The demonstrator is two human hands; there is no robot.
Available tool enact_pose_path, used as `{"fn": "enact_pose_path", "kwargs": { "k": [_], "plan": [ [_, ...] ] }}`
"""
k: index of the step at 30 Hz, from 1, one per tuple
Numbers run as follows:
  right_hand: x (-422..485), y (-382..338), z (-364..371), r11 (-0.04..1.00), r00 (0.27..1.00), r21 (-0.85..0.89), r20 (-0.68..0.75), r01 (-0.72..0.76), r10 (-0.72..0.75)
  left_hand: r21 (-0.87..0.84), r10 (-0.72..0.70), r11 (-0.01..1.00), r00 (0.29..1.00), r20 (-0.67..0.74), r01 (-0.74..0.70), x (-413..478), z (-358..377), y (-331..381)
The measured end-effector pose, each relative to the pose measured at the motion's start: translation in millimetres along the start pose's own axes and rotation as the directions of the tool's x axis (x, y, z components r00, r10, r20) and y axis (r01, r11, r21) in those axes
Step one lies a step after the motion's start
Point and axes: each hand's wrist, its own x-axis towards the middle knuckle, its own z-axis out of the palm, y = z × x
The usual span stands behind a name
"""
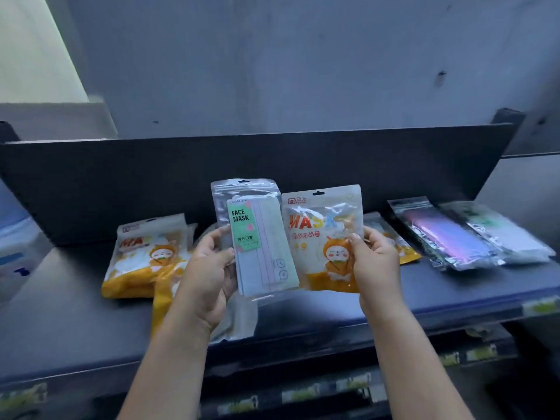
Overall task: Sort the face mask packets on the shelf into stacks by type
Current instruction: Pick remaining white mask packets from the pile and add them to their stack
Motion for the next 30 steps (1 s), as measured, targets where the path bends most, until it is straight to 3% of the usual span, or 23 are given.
{"fn": "enact_pose_path", "kwargs": {
  "k": [7,21,25,30],
  "plan": [
    [38,9,-57,0.998,0.998,-0.041,0.002,-0.058,0.058,-0.071,-0.080,0.994,0.997,0.004,0.080,-8,50,-37],
    [122,-2,-89,0.967,0.993,-0.248,-0.086,0.054,-0.078,-0.084,-0.121,0.989,0.993,0.008,0.121,54,89,-58],
    [145,-11,-99,0.923,0.991,-0.379,-0.081,0.069,-0.107,-0.037,-0.123,0.992,0.992,0.030,0.124,64,106,-61],
    [164,-19,-103,0.763,0.983,-0.638,-0.049,0.105,-0.176,-0.060,-0.111,0.992,0.994,-0.002,0.111,73,123,-61]
  ]
}}
